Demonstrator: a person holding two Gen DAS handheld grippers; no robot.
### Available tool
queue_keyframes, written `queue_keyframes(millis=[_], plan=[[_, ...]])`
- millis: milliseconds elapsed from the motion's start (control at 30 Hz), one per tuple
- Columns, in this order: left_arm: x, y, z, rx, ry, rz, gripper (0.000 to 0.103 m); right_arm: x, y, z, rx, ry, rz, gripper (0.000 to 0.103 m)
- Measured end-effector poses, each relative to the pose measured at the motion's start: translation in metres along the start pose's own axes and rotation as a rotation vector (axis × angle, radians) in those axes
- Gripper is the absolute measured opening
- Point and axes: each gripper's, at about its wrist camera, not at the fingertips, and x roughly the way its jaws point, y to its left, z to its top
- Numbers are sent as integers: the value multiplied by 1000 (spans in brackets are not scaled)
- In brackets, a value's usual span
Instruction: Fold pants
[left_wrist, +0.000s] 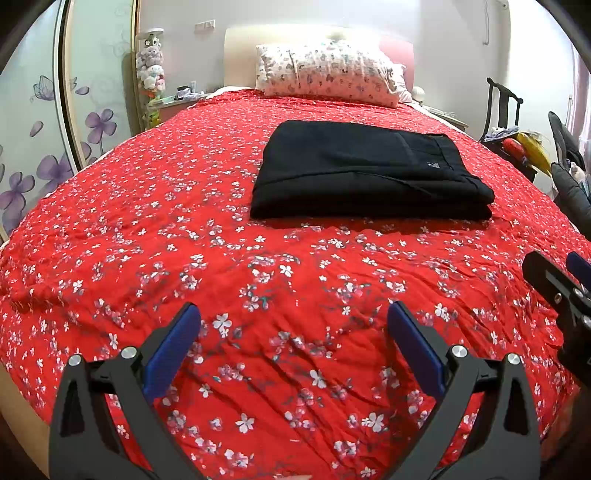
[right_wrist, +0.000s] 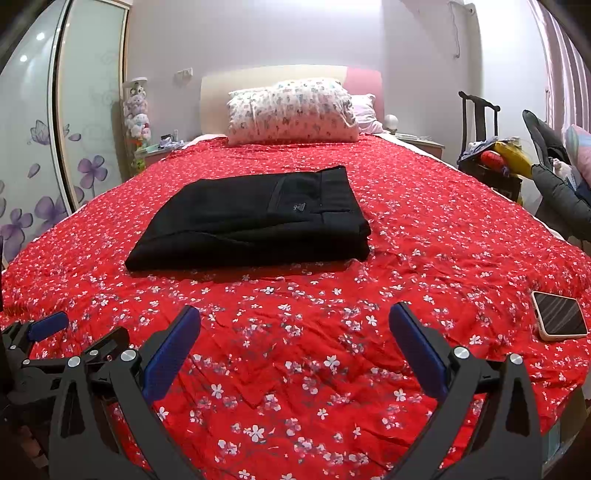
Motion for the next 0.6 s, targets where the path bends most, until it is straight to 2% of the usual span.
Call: queue_keyframes(millis=[600], plan=[[1, 2, 2, 9, -2, 2, 101, 4, -7, 2, 6, 12, 10, 102]])
